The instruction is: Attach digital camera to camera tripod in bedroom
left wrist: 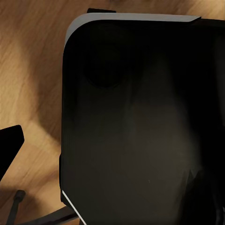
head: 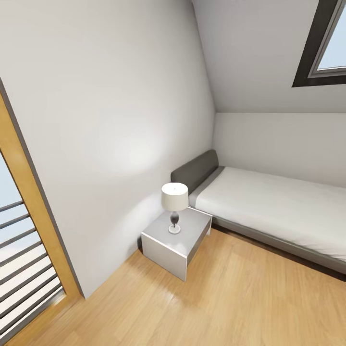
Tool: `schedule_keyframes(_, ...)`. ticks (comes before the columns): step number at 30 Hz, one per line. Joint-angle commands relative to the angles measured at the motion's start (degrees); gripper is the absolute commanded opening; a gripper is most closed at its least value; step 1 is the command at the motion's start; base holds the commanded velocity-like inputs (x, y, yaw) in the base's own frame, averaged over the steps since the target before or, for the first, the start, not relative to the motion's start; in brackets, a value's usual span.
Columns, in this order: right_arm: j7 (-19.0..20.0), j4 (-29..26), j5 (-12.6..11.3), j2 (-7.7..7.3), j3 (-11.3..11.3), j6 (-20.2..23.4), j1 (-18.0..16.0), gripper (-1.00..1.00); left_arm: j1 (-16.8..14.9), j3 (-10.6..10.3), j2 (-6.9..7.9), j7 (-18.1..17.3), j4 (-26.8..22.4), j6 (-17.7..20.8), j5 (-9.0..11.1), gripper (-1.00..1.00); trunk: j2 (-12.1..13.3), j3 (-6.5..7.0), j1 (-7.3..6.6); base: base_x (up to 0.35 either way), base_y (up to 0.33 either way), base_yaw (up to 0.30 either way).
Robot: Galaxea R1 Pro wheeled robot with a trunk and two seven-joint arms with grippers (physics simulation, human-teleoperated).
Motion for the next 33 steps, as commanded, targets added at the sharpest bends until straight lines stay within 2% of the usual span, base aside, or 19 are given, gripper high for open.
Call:
schedule_keyframes(1,-0.01,0.04,0.33,-0.02,0.26,-0.16,-0.03,1.00,0.01,0.10,-0.01,-0.01,-0.04,-0.10,0.39,1.00,-0.03,-0.05,0.00,0.000,0.000,0.000)
schedule_keyframes(19,-0.01,0.04,0.34,-0.02,0.26,-0.20,-0.02,1.00,0.01,0.24,-0.07,0.07,-0.12,-0.10,0.39,1.00,-0.03,-0.05,0.00,0.000,0.000,0.000)
schedule_keyframes(33,-0.01,0.04,0.33,-0.01,0.26,-0.15,-0.03,1.00,0.01,0.18,-0.07,0.07,-0.07,-0.10,0.39,1.00,-0.03,-0.05,0.00,0.000,-0.077,0.000)
